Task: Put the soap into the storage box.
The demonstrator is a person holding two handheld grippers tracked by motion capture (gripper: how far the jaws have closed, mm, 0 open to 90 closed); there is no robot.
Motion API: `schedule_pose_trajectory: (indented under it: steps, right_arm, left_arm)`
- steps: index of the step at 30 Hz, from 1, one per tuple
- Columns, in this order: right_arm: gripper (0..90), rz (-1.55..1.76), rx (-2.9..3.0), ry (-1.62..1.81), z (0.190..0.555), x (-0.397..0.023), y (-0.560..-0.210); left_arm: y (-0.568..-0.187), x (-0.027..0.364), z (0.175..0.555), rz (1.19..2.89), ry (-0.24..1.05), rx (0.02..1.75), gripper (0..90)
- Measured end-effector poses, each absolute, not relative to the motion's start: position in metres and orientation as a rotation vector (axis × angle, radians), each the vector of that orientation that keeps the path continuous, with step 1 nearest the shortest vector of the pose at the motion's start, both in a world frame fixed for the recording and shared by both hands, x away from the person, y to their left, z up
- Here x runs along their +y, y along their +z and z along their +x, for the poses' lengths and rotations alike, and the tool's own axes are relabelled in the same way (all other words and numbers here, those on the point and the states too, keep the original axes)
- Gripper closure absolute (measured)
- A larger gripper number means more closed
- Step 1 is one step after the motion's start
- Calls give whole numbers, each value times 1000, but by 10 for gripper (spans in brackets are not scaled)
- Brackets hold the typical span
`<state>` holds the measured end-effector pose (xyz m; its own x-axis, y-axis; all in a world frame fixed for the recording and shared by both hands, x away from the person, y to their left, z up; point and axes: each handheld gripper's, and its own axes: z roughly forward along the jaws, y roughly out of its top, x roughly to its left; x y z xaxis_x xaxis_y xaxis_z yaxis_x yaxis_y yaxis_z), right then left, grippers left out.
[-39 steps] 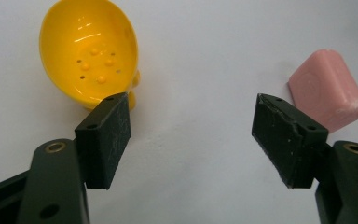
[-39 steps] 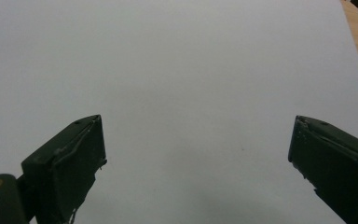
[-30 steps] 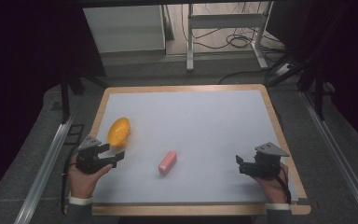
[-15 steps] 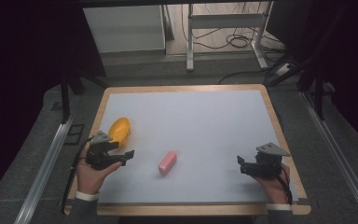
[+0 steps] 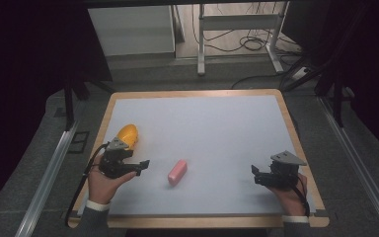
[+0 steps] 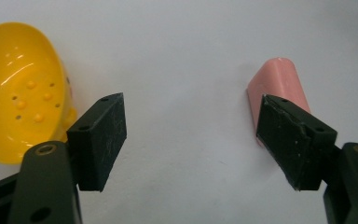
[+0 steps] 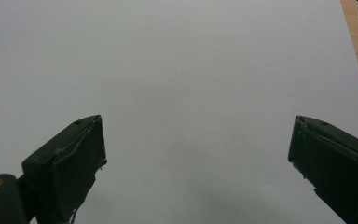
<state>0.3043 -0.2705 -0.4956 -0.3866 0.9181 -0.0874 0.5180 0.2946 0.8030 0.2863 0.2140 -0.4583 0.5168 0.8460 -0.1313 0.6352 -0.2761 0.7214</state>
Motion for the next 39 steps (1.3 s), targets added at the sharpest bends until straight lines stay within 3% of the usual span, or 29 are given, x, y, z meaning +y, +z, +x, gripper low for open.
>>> schedule_pose_trajectory:
  steps: [39]
  right_arm:
    - [42,1268,2023,927,305,-270,-497]
  left_arm:
    - [-451,151,298,2140,327,1081,228]
